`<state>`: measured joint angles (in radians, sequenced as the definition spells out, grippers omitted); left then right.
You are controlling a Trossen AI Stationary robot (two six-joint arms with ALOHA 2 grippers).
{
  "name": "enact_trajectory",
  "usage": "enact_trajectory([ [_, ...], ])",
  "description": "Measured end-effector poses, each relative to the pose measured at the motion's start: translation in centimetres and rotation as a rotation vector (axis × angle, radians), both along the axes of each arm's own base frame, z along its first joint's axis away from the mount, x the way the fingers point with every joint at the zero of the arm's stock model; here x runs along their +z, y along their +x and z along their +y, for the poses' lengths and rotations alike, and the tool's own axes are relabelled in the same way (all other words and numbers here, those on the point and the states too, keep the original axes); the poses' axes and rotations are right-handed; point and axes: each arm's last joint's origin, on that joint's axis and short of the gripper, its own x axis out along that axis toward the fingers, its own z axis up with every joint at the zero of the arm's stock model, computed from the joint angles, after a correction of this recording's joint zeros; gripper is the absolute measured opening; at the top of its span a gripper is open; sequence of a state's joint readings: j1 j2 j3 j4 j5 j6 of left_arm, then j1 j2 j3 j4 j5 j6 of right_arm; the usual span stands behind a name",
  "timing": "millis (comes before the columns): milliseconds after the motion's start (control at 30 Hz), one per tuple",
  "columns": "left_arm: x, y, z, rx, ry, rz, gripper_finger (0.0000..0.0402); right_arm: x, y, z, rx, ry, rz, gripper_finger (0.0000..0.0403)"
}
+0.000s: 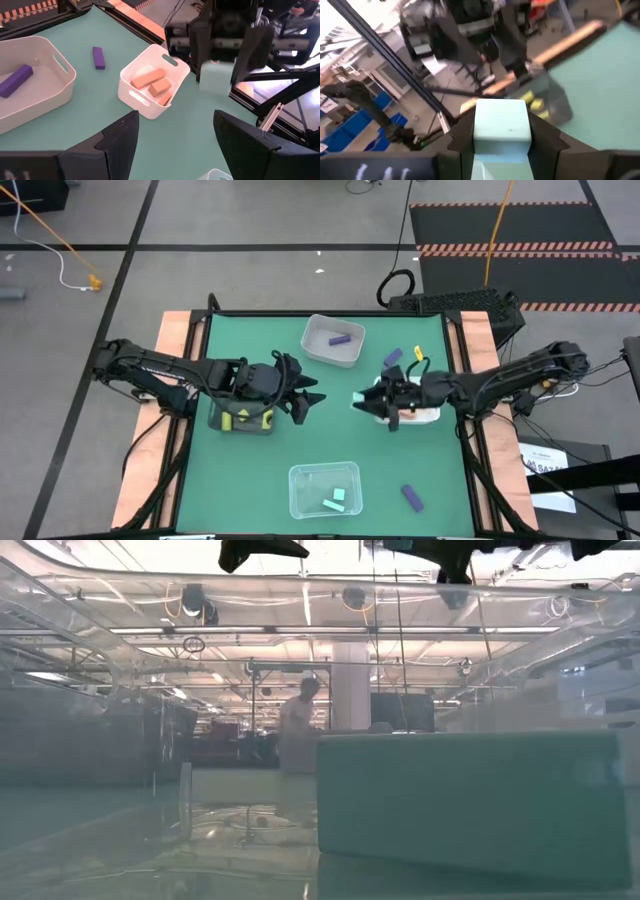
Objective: Sort & place blocks by color
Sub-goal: Put the light blue block into the transparent bin
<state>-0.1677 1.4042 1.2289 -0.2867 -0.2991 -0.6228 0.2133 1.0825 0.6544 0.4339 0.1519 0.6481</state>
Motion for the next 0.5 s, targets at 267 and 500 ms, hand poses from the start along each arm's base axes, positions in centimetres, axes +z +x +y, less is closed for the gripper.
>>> enact_trajectory([
  [267,-0.1,0.0,0.0,0.010,-0.023,0.007,0.0255,-2.6,1.3,3.3,0.016,0.140,0.085,0.0120],
  [500,-0.6,-0.4,-0.9,0.019,-0.110,0.049,0.0255,-5.7,2.5,7.1,0.083,0.293,0.132,0.0120],
])
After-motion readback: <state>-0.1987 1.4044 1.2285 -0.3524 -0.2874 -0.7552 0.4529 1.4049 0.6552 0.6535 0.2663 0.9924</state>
